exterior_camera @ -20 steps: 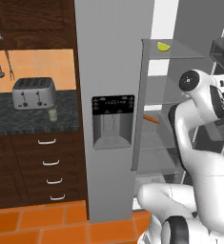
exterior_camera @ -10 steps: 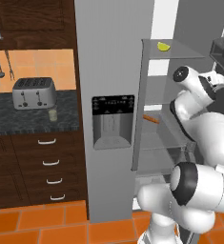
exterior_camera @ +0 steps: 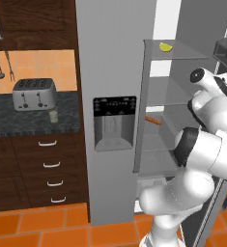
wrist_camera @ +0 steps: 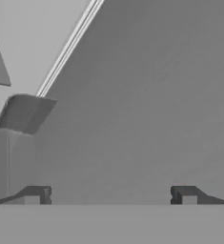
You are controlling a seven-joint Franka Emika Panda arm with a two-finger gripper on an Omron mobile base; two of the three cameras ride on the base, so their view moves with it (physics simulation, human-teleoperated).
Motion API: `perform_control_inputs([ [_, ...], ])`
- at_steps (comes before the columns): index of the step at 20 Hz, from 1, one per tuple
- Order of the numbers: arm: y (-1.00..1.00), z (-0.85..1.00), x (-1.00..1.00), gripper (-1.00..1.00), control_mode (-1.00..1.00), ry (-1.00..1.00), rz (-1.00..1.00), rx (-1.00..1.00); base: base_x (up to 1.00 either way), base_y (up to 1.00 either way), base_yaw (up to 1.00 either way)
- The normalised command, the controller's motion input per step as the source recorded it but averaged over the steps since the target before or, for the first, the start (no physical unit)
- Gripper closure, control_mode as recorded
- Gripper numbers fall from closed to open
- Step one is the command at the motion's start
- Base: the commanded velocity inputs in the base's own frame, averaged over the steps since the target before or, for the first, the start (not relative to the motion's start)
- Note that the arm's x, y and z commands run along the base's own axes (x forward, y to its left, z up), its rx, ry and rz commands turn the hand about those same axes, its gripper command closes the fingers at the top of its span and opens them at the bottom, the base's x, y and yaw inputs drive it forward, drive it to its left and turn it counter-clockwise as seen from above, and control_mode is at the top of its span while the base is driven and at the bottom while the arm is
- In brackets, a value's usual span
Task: Grab a lemon wedge from the fridge and one ice cube from the ice bowl, and put them in the glass of lemonade.
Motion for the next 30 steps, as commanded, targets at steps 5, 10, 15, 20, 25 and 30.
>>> perform_control_inputs([
  [5, -1.0, -0.15, 0.2, -1.0, -1.0, 0.03, -0.03, 0.0, 0.0, 0.0, 0.0],
  [10, -0.61, 0.04, 0.04, -1.0, -1.0, 0.01, -0.01, 0.02, 0.0, 0.0, 0.0],
  [15, 0.81, 0.28, -0.43, -1.0, -1.0, 0.0, 0.0, 0.01, 0.0, 0.0, 0.0],
  [20, 1.0, 0.1, -0.11, -1.0, -1.0, -0.01, 0.0, 0.12, 0.0, 0.0, 0.0],
  [25, 0.89, 0.0, 0.0, -1.0, -1.0, -0.04, 0.11, 0.53, 0.0, 0.0, 0.0],
  [30, 0.77, 0.0, 0.0, -1.0, -1.0, 0.0, 0.22, 0.61, 0.0, 0.0, 0.0],
])
